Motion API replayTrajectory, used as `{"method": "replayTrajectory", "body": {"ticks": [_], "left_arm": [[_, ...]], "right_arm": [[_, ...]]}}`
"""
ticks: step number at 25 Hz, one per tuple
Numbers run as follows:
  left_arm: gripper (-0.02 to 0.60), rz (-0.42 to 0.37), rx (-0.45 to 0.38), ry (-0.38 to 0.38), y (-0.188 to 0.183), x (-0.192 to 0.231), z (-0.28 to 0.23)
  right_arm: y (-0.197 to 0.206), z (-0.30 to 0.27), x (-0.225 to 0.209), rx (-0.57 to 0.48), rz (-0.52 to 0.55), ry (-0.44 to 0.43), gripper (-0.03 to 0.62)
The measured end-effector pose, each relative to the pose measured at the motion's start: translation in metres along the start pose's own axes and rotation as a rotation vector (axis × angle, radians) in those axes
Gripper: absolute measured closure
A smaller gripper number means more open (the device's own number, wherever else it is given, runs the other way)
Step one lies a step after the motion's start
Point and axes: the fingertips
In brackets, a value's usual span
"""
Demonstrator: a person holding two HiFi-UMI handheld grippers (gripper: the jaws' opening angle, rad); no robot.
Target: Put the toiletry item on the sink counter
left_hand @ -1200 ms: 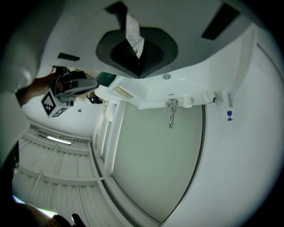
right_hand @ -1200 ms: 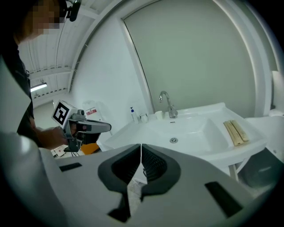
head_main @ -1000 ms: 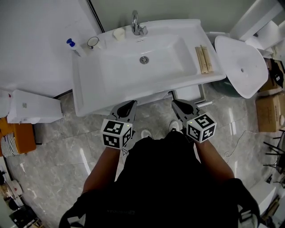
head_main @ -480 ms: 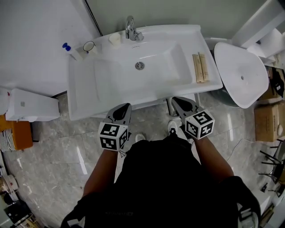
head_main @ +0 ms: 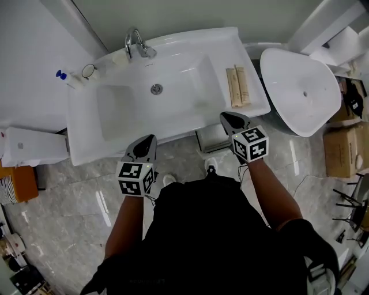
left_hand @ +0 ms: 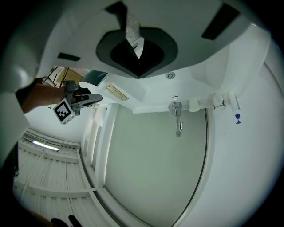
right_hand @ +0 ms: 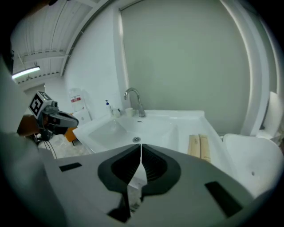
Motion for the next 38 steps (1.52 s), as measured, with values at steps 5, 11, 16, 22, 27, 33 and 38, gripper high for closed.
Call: {"method": "replayTrajectory", "body": {"ticks": [5,11,16,22,27,33,38], "left_arm": [[0.584,0.003,0.032,-0.022,0.005,-0.016,-0.012],[0.585,0.031,0.035,-0.058,0.005,-0.023,-0.013],[0.584,0.071,0.027,-0.109,0.005,-0.019,-0.008],[0.584,0.091,0.017,-0.157,0.006,-0.017,0.002],[0.584,0.105,0.023,-0.18,0.012,-0.008,0.011],[0.584,0.085,0.025,-0.158,0.01,-0.001,0.015],[0.584,0.08,0.011,-0.141,0.009,0.003,0.021]], "right_arm": [[0.026,-0.015,-0.075,0.092,0.044,0.093,0.589],[0.058,-0.051,-0.147,0.224,0.09,0.175,0.589],[0.059,-0.075,-0.178,0.276,0.062,0.181,0.52],[0.066,-0.096,-0.198,0.345,0.013,0.2,0.52],[0.074,-0.101,-0.204,0.37,-0.087,0.212,0.52],[0.071,-0.099,-0.204,0.351,-0.133,0.229,0.573],[0.066,-0.094,-0.199,0.325,-0.147,0.234,0.588]]}}
Point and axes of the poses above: the fingertips, and each gripper's own axes: z backward along the fingers, x to its left, y out of its underside, and after that the axes turned 1 degree about -x, right-handed
